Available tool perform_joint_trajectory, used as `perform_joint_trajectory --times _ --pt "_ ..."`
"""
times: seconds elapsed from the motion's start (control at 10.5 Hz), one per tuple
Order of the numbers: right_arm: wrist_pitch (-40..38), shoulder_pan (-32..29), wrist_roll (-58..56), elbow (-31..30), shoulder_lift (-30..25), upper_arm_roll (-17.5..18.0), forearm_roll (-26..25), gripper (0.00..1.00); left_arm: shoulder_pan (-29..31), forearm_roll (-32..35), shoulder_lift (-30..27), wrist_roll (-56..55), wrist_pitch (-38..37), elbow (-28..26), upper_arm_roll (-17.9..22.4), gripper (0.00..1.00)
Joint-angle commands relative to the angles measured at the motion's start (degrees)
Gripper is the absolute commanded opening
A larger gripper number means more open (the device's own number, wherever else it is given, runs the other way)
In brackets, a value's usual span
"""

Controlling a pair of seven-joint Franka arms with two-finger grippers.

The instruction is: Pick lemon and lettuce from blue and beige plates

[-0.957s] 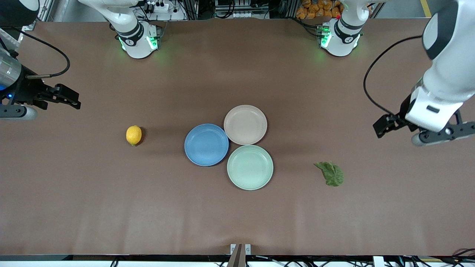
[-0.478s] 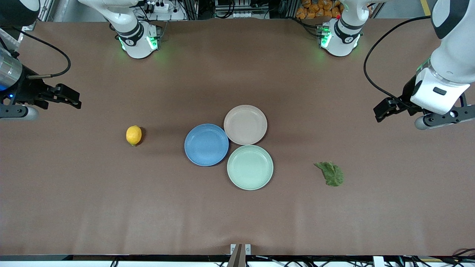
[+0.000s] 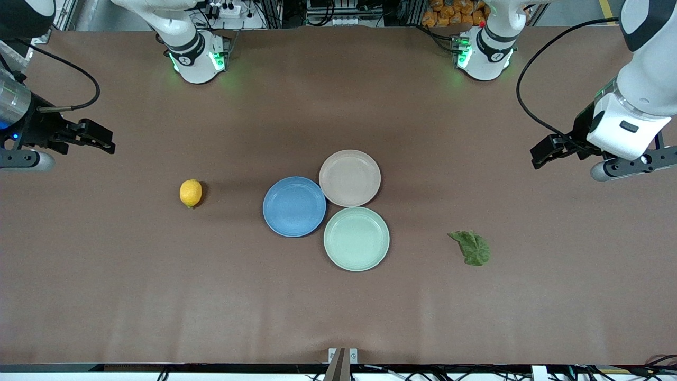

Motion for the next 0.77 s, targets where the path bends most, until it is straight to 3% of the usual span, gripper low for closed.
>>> perform_joint_trajectory --times 0.0,0.19,0.67 --pt "-0.90 -0.17 -0.46 0.89 0.13 -0.08 0.10 1.00 -2.68 -1.77 -2.81 5.76 -0.56 -1.35 5.81 1.00" --pt "-0.98 -0.17 -0.46 0.89 0.13 -0.08 0.09 1.00 -1.83 -6.41 -3.08 6.15 -2.21 -1.44 7.42 1.00" --pt "-1.33 -0.25 -0.46 0.89 0.13 -0.08 0.18 1.00 -1.91 -6.17 -3.69 5.88 -3.01 -1.26 7.69 1.00"
